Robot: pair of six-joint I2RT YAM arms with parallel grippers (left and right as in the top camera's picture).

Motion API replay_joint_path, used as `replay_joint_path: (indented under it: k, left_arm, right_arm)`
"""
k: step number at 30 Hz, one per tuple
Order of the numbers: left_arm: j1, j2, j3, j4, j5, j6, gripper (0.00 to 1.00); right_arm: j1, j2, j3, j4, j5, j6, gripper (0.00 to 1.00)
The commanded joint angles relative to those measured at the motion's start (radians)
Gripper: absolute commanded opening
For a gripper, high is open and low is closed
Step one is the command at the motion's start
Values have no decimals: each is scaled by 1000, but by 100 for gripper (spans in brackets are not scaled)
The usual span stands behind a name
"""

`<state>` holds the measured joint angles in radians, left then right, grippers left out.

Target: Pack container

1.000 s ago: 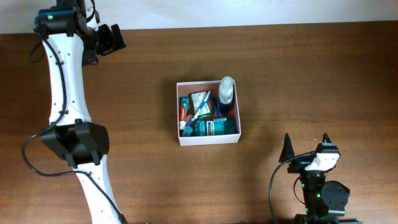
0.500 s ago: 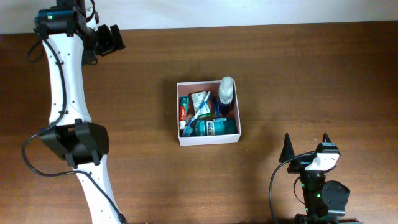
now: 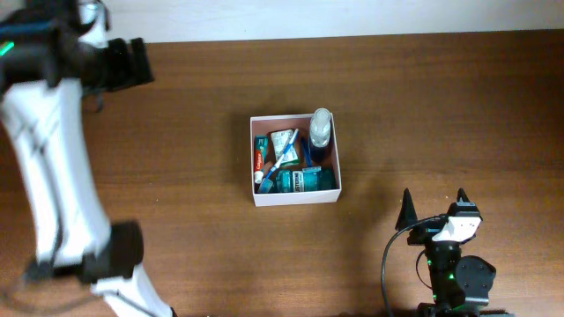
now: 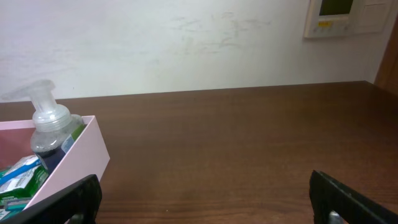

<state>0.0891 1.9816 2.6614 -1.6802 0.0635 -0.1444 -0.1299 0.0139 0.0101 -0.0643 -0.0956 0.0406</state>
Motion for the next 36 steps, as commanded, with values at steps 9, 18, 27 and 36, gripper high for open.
replay_joint_path:
  k: [9, 18, 27, 36]
  left_arm:
    - [-1, -518, 10, -7, -132, 63, 99]
    - [-1, -839, -100, -7, -132, 97, 99]
    - [20, -1202, -559, 81, -132, 97, 99]
    - [82, -1563, -1199, 507, -80, 96, 99]
  right_arm:
    - [5, -11, -5, -7, 1, -11, 98]
    - [5, -11, -5, -7, 1, -11, 98]
    - [5, -11, -5, -7, 1, -11, 98]
    - [5, -11, -5, -7, 1, -11, 98]
